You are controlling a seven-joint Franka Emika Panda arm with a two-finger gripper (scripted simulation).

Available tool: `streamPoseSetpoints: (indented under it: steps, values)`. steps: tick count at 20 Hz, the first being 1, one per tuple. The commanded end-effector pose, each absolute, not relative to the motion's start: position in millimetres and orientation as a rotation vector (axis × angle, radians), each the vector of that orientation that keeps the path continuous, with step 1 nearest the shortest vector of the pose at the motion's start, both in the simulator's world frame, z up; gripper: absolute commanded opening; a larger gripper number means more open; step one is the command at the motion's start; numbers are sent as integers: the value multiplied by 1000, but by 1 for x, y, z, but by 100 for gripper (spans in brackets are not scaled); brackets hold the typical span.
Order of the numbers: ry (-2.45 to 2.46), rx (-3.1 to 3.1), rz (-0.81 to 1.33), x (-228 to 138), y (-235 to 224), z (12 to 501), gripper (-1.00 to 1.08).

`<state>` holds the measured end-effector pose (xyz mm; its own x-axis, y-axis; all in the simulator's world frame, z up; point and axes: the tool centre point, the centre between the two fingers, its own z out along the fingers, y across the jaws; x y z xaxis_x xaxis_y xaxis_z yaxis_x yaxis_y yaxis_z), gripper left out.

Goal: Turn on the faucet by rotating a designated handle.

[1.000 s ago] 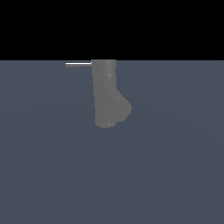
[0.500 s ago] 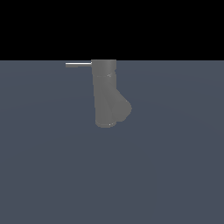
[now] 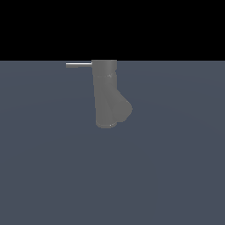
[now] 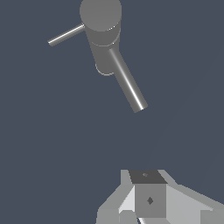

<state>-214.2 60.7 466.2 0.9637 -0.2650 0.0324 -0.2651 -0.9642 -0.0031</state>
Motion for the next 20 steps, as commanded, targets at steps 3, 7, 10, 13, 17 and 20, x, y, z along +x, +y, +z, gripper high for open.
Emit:
streamPoseSetpoints:
  steps: [3, 7, 10, 13, 17, 20]
  values:
    - [-559, 3092, 46, -197, 81, 450, -100]
    - [-680, 3069, 42, -179, 98, 435, -100]
    - [-771, 3049, 39, -166, 110, 425, -100]
    - [-860, 3026, 35, -151, 121, 414, -100]
    - [-977, 2992, 31, -131, 133, 400, -100]
    - [-1063, 2964, 28, -115, 142, 389, -100]
